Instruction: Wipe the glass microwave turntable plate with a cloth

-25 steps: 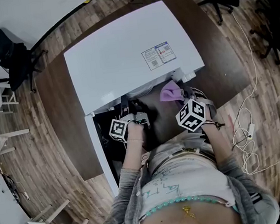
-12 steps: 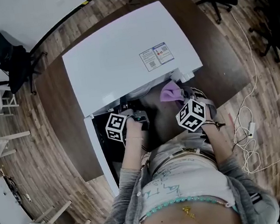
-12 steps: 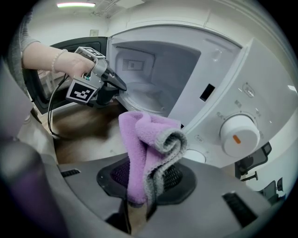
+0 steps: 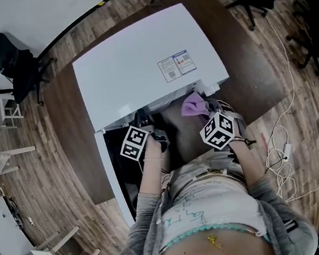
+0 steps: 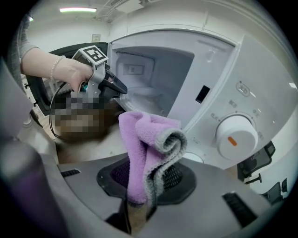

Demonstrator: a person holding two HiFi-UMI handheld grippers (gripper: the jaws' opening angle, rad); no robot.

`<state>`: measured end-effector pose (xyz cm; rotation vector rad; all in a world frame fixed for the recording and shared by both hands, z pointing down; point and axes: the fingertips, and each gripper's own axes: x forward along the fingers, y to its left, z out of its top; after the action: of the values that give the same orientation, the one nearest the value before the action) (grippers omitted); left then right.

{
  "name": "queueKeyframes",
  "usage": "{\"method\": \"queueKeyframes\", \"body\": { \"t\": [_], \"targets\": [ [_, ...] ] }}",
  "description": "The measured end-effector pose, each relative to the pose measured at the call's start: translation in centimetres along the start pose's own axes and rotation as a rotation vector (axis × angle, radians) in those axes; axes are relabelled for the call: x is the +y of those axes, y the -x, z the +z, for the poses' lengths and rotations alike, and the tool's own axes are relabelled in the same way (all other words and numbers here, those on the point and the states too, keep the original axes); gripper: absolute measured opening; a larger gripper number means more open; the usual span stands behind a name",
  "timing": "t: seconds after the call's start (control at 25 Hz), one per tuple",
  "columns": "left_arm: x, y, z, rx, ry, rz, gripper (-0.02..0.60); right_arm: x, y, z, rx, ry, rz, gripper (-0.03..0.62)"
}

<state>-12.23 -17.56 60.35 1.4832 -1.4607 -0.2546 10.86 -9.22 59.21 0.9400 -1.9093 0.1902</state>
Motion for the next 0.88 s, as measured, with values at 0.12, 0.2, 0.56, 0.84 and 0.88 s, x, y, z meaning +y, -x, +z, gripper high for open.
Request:
{"method": "queueKeyframes", "body": {
  "t": [0.12, 0.2, 0.56, 0.84, 0.88],
  "targets": [
    [0.3, 0.5, -0.2, -0.005, -0.002, -0.022, 0.12, 0.3, -0.1, 0.6, -0.013, 0.021, 0.015, 0.112],
    [0.4, 0.9, -0.4, -0.002, 0.002, -0.029, 0.12, 0.4, -0.2, 1.0, -0.022, 0.029, 0.025, 0.112],
    [-1.2, 3.2, -1.6, 0.032, -0.145, -0.091, 0.057, 0.9, -0.7, 3.0, -0.063, 0.017, 0.053, 0.113],
    [-2.3, 4.4, -3.6, 0.104, -0.28, -0.146, 0.012, 1.9, -1.0, 4.2, -0.071, 0.026, 0.069, 0.112],
    [-2.5, 4.5, -3.9, 0.115, -0.296, -0.158, 0.011, 2.1, -1.0, 4.4, -0.072, 0.028, 0.071, 0.112]
  ]
}}
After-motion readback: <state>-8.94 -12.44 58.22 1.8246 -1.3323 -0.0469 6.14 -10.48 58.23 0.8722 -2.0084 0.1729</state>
